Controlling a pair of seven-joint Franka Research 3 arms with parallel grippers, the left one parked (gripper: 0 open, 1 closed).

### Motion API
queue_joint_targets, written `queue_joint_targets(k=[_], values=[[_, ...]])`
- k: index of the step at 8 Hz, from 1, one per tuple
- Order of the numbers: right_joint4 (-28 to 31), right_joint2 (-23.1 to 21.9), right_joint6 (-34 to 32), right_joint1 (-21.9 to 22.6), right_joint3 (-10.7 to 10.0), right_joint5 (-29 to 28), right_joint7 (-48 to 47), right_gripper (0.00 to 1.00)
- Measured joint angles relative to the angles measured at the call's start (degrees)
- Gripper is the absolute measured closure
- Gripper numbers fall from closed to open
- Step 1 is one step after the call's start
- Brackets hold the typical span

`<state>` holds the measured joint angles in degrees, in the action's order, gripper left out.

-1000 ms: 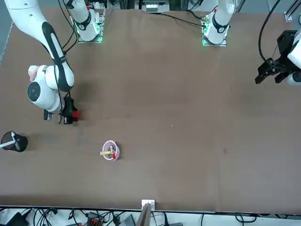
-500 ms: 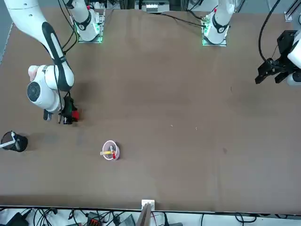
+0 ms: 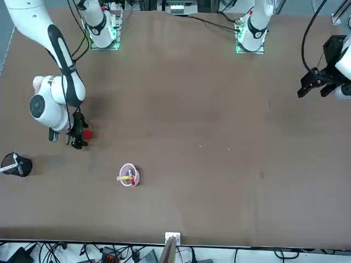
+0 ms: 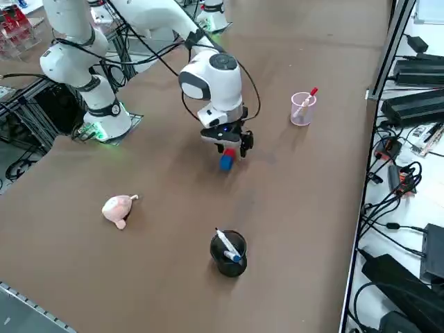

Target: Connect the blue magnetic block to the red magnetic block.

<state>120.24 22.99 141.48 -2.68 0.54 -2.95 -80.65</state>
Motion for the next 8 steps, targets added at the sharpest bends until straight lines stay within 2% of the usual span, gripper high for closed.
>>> queue_joint_targets(k=[4,8], values=[[-11.55,-4.66,-19.66,0.10,0.35,0.17,5.20,0.00],[-20.30,-7.26,-30.58,-0.22,0.00,0.46,21.88,0.00]])
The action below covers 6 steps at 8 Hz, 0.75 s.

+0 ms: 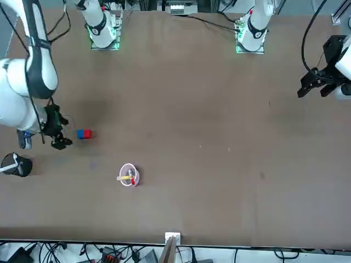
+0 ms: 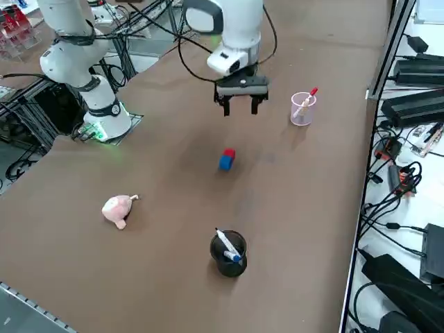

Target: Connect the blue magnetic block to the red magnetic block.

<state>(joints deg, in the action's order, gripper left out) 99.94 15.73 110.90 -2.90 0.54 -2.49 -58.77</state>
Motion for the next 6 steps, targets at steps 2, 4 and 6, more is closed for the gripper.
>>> queue_joint_targets(k=[2,4,6], values=[[-0.93,-2.31,-1.82,-0.86,-0.55,0.12,10.10,0.00],[-1.15,-5.28,-5.94,-1.96,-0.67,0.18,22.37,0.00],[-1.34,-8.85,-9.12,-2.60,-0.73,0.19,33.77,0.00]])
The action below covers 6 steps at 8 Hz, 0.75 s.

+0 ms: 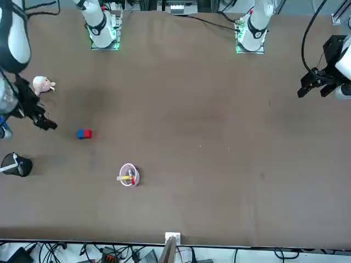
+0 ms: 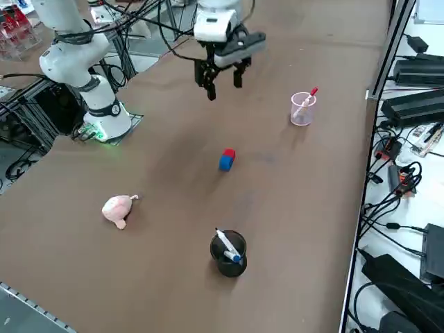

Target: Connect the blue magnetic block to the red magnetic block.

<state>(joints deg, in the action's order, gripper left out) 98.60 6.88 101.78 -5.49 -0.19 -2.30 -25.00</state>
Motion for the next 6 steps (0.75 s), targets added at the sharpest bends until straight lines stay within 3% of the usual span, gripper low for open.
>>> queue_joint_targets(k=[3,6], values=[[-0.05,-5.28,-1.80,-0.12,0.02,0.02,15.86,0.00],[-0.03,-9.65,-4.98,-0.05,0.48,0.01,20.89,0.00]])
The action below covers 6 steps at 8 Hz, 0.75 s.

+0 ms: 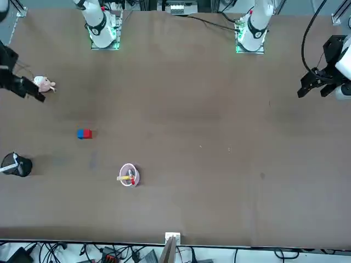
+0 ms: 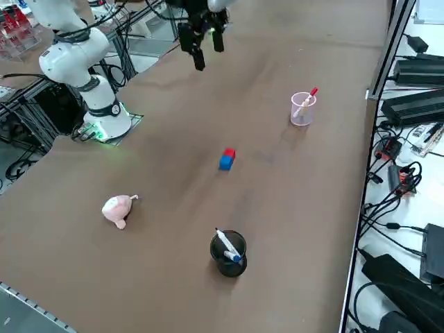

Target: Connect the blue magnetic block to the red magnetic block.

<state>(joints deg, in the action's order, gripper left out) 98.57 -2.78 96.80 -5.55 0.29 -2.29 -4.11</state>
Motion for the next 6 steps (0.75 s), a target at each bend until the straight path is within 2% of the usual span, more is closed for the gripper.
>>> queue_joint_targets(k=[4,5,6], values=[[0.01,-3.31,-1.81,4.73,0.30,0.32,0.46,0.00],[0.03,-3.90,-2.72,6.66,-0.43,0.76,0.52,0.00],[0.05,-4.42,-3.33,9.24,-2.11,1.00,0.82,0.00]])
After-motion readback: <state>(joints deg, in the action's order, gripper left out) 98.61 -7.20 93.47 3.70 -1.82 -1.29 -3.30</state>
